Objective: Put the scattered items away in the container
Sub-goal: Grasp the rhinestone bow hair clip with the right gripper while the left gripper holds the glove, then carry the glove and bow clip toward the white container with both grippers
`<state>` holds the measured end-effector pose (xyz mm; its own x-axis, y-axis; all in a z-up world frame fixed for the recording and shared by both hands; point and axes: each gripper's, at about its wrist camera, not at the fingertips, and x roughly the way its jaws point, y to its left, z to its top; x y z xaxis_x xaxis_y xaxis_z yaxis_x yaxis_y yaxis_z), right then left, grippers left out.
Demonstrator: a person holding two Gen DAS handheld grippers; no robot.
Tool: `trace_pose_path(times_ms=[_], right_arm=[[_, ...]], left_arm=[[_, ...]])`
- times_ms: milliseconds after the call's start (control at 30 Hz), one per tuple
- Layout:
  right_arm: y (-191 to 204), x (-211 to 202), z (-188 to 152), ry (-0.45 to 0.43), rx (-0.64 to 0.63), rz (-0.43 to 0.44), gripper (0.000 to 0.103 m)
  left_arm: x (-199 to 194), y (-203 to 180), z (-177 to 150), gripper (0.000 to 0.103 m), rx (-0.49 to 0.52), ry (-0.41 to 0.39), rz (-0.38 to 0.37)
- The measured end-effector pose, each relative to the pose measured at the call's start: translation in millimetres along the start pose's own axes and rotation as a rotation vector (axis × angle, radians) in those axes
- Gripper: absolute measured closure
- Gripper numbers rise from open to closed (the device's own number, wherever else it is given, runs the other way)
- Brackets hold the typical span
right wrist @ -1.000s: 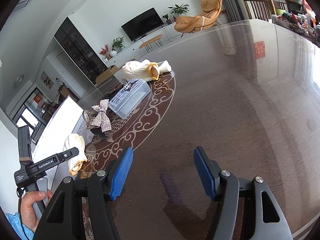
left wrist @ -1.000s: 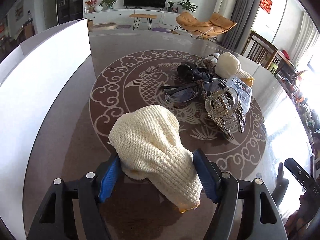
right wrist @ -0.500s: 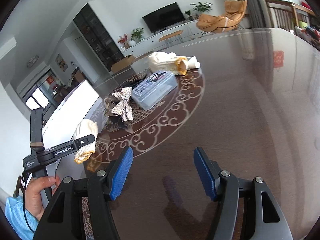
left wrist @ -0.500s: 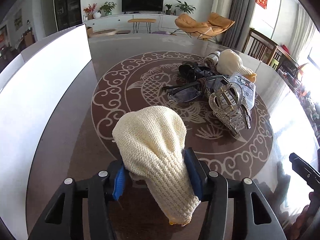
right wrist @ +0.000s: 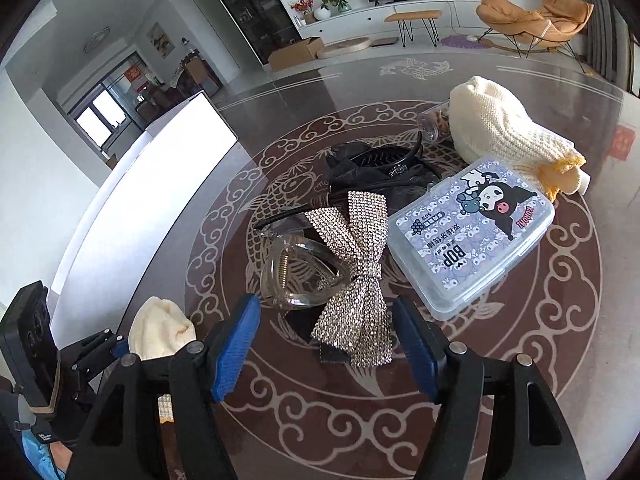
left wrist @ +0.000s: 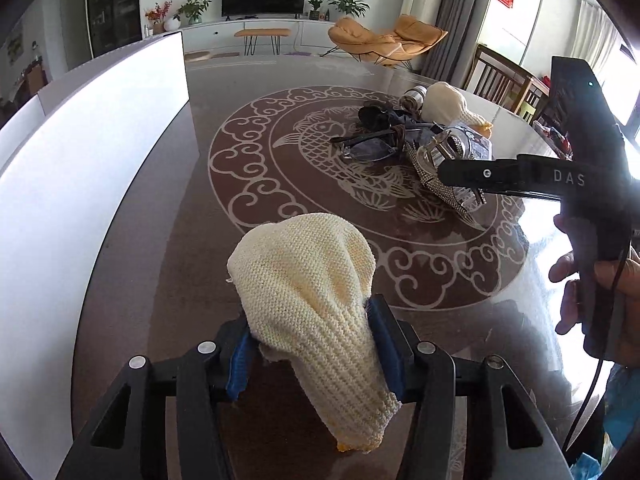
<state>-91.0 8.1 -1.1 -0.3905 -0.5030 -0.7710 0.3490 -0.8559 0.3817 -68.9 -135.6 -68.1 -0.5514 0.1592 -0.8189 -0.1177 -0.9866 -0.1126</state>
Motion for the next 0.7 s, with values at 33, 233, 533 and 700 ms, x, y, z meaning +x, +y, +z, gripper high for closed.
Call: trace_pose_path(times_ms=[33, 233, 533, 700], right_arm=[[-2.3, 4.5, 3.6, 0.001, 0.019, 0.002, 0.032], [5.6, 14.2, 15.0, -0.045, 0.015, -0.019, 0.039], [31.8, -38.7, -34.9, -0.082, -0.191, -0.199, 0.048], [12.0, -42.5, -49.1, -0.061, -0.156, -0.251, 0.047]], left_arm=[[0.3, -1.3, 0.1, 0.05, 0.002, -0.002, 0.0], [2.7, -0.4, 1.5, 0.047, -0.016, -0.007, 0.009], [9.1, -8.7, -0.3, 0.012, -0.028, -0.001, 0.082], [15.6, -18.6, 1.3, 0.012, -0.014, -0.009, 0.137]])
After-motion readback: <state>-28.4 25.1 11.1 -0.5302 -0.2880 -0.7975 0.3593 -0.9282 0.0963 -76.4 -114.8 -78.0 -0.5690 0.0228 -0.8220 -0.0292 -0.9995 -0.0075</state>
